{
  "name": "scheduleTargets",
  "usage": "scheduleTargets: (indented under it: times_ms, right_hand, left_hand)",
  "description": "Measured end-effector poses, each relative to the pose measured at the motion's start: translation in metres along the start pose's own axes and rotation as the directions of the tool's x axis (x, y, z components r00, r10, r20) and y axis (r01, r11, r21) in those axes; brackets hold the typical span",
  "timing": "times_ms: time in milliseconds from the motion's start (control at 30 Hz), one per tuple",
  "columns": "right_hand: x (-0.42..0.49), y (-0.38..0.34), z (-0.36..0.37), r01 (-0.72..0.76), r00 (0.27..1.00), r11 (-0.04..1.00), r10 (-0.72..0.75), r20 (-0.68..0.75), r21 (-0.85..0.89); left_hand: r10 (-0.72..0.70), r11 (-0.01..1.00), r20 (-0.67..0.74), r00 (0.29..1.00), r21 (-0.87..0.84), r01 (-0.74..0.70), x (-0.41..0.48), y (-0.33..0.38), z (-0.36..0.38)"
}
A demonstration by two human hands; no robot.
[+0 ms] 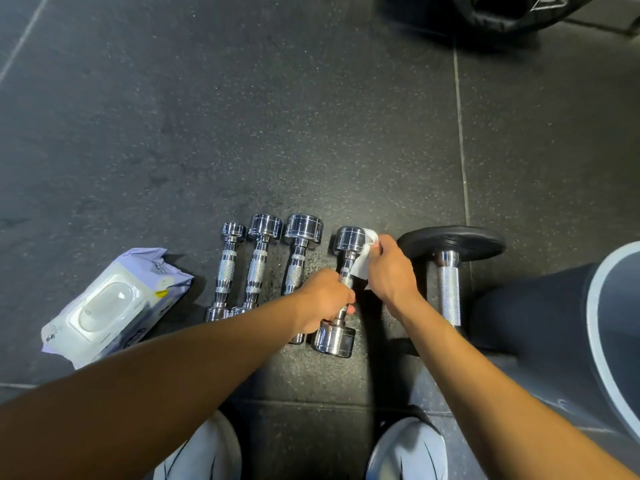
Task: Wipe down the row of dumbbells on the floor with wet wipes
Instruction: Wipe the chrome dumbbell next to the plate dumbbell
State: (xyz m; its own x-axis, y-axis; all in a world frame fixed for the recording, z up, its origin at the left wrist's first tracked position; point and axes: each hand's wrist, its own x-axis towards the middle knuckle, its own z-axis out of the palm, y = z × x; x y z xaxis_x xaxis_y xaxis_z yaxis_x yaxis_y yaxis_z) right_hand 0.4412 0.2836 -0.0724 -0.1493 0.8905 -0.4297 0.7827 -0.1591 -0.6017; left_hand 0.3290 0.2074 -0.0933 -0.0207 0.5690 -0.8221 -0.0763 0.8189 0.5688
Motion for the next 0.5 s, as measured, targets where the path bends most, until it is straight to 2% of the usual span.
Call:
scheduleTargets:
  times_ms: [100, 167, 233, 333, 400, 467, 500]
  right_hand:
    - [0.004, 0.001, 0.009, 0.092, 0.995, 0.995, -0.09, -0.043, 0.045]
    - [0.0, -0.005, 0.015, 0.26, 0.964, 0.965, -0.257, -0.072, 0.031]
    - [-0.002, -0.008, 0.022, 0.431, 0.895, 0.896, -0.439, -0.077, -0.107]
    - [0.012, -0.01, 0.03, 0.539, 0.818, 0.743, -0.574, 0.037, -0.396]
    - [0.023, -0.018, 0.025, 0.545, 0.822, 0.71, -0.558, 0.115, -0.446]
    - [0.033, -0.027, 0.016, 0.481, 0.876, 0.817, -0.463, 0.135, -0.318]
    - [0.037, -0.031, 0.011, 0.358, 0.933, 0.911, -0.339, 0.12, -0.204]
  left_hand:
    - [0.003, 1.0, 0.025, 1.0, -0.019, -0.003, -0.003, 0.001, -0.004]
    - [0.011, 1.0, 0.033, 0.999, -0.022, -0.011, -0.006, 0.003, -0.005]
    - [0.018, 1.0, 0.038, 0.999, -0.003, -0.018, -0.005, 0.003, -0.005]
    - [0.004, 1.0, 0.039, 0.999, 0.013, -0.004, -0.005, 0.005, -0.006]
    - [-0.013, 1.0, 0.045, 0.999, 0.011, 0.013, -0.005, 0.005, -0.005]
    - [-0.029, 0.999, 0.052, 0.998, 0.016, 0.029, -0.007, 0.007, -0.005]
    - [-0.034, 0.999, 0.049, 0.998, 0.019, 0.033, -0.008, 0.008, -0.005]
